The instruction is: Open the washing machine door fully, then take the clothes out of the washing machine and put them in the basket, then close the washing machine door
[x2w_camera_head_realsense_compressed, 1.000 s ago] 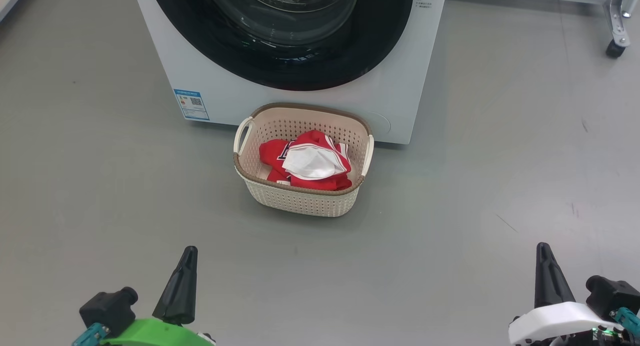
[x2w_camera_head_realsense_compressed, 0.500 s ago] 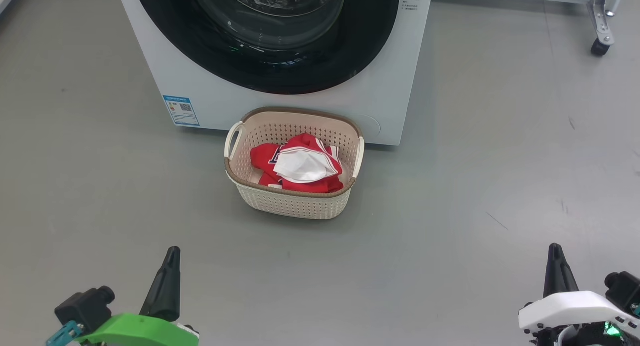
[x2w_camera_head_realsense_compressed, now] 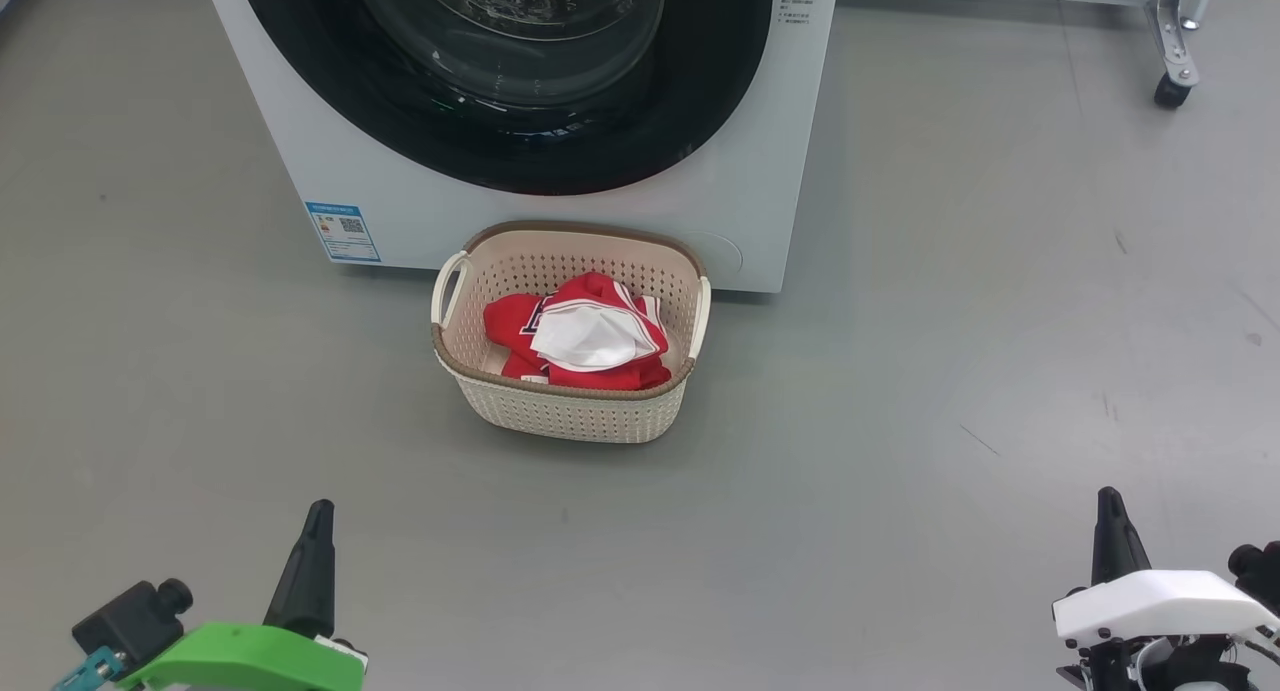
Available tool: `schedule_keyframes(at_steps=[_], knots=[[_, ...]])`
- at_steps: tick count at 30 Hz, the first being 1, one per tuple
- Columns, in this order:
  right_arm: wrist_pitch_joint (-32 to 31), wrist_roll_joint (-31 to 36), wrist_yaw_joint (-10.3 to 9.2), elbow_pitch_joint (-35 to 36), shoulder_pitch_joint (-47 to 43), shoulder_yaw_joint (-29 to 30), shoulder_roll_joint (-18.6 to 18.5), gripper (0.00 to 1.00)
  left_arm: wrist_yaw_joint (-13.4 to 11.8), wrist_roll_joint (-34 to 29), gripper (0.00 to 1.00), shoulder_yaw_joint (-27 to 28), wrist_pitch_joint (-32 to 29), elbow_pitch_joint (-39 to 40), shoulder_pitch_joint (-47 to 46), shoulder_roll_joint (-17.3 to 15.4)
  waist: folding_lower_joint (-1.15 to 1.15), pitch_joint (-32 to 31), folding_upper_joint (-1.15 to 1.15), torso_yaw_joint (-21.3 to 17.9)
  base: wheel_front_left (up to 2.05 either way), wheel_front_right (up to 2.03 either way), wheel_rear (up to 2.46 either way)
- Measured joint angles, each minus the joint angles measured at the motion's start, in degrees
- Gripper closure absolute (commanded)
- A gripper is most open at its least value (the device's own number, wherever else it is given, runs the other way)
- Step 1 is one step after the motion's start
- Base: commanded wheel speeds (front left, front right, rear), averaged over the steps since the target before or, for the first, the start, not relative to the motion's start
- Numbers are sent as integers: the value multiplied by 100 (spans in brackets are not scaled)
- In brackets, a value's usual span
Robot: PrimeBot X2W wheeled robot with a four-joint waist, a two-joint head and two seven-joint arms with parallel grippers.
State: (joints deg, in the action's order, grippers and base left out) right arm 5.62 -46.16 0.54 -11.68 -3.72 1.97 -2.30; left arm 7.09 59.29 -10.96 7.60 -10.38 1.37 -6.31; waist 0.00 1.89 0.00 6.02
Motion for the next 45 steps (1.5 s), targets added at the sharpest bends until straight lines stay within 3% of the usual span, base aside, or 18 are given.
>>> schedule_keyframes(at_steps=[45], knots=[[-934, -3574, 494, -326, 562, 448, 10, 100, 0, 2865, 100, 829, -777, -366, -261, 48, 0, -135, 0, -477, 0, 0, 0]])
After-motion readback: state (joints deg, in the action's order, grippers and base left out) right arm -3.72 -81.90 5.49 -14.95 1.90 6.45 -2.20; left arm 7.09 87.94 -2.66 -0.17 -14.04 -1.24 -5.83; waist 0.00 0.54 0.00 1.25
